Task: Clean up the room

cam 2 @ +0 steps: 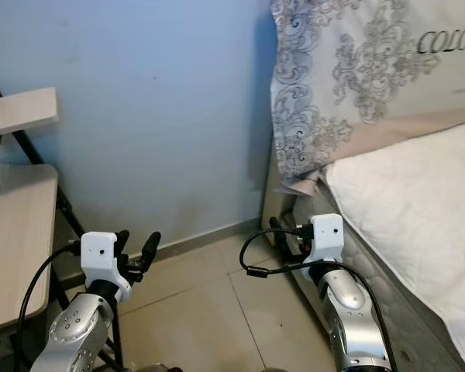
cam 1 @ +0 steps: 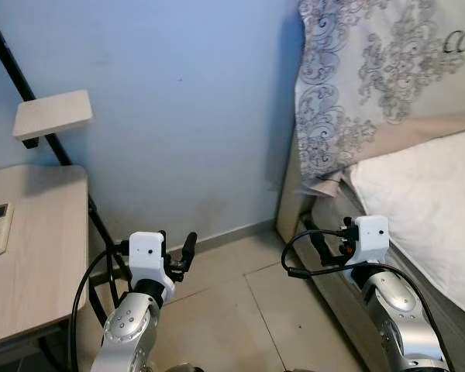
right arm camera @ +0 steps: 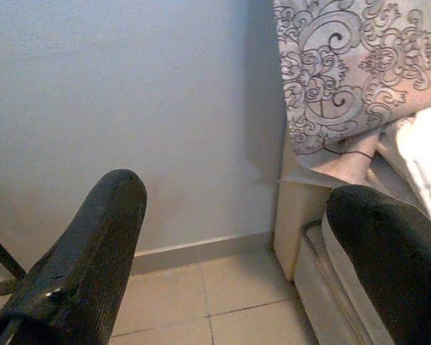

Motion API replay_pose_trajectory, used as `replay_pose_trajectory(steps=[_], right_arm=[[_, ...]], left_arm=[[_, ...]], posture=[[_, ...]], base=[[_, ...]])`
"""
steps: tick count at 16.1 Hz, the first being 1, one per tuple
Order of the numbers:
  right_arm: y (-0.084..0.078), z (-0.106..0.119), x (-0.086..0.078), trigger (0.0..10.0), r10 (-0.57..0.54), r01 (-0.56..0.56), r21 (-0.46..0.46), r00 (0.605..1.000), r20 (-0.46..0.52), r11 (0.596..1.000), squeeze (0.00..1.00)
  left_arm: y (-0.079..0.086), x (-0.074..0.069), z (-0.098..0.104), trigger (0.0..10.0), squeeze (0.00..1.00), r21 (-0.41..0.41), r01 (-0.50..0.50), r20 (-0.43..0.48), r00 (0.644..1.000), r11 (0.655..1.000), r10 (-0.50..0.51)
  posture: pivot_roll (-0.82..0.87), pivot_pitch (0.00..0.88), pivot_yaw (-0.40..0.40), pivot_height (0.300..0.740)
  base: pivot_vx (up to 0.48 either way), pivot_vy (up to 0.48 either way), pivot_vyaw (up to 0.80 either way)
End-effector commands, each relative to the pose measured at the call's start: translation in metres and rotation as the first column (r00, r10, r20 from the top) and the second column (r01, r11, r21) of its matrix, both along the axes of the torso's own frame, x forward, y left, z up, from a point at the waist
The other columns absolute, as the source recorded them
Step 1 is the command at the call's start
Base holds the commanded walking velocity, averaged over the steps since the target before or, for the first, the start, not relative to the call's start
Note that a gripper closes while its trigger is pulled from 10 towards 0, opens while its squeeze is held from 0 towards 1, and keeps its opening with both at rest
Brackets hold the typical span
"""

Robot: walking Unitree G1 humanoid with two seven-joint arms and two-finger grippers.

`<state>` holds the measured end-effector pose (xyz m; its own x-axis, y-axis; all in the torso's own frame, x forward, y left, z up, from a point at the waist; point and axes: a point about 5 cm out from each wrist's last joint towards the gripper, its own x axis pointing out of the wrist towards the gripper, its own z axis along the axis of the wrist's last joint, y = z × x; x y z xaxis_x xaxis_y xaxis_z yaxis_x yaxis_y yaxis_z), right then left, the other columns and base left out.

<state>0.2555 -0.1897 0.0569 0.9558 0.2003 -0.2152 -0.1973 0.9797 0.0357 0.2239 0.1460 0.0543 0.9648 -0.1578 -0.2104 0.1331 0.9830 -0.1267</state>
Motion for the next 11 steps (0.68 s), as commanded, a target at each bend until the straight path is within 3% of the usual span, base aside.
replay_pose_trajectory(steps=[1, 6, 8, 10, 11], right_arm=[[0.001, 0.000, 0.000, 10.0, 0.001, -0.001, 0.006, 1.000, -0.006, 1.000, 0.00], [0.001, 0.000, 0.000, 10.0, 0.001, -0.001, 0.006, 1.000, -0.006, 1.000, 0.00], [0.018, 0.012, 0.020, 10.0, 0.022, -0.023, 0.023, 0.999, 0.047, 0.999, 0.00], [0.011, 0.010, 0.018, 10.0, -0.012, 0.011, 0.020, 0.999, 0.038, 1.000, 0.00], [0.006, 0.007, 0.016, 10.0, -0.034, 0.034, 0.017, 0.999, 0.028, 0.999, 0.00]], left_arm=[[0.000, 0.002, 0.003, 10.0, 0.00, 0.007, -0.001, 0.012, 1.000, 1.000, 0.001], [0.000, 0.002, 0.003, 10.0, 0.00, 0.007, -0.001, 0.012, 1.000, 1.000, 0.001], [0.007, 0.024, 0.018, 10.0, 0.00, 0.044, -0.057, 0.090, 0.995, 0.997, 0.053], [0.006, 0.017, 0.014, 10.0, 0.00, 0.020, -0.050, 0.079, 0.996, 0.999, 0.049], [0.004, 0.007, 0.011, 10.0, 0.00, -0.004, -0.036, 0.066, 0.997, 0.999, 0.036]], posture=[[-0.09, 0.000, 0.055, 0.740], [-0.09, 0.000, 0.055, 0.740], [-0.09, 0.000, 0.062, 0.740], [-0.09, 0.000, 0.061, 0.740], [-0.10, 0.000, 0.063, 0.740]], base=[[0.000, 0.000, 0.00], [0.000, 0.000, 0.00], [0.000, 0.000, -0.58], [0.000, 0.000, -0.53], [0.000, 0.000, -0.52]])
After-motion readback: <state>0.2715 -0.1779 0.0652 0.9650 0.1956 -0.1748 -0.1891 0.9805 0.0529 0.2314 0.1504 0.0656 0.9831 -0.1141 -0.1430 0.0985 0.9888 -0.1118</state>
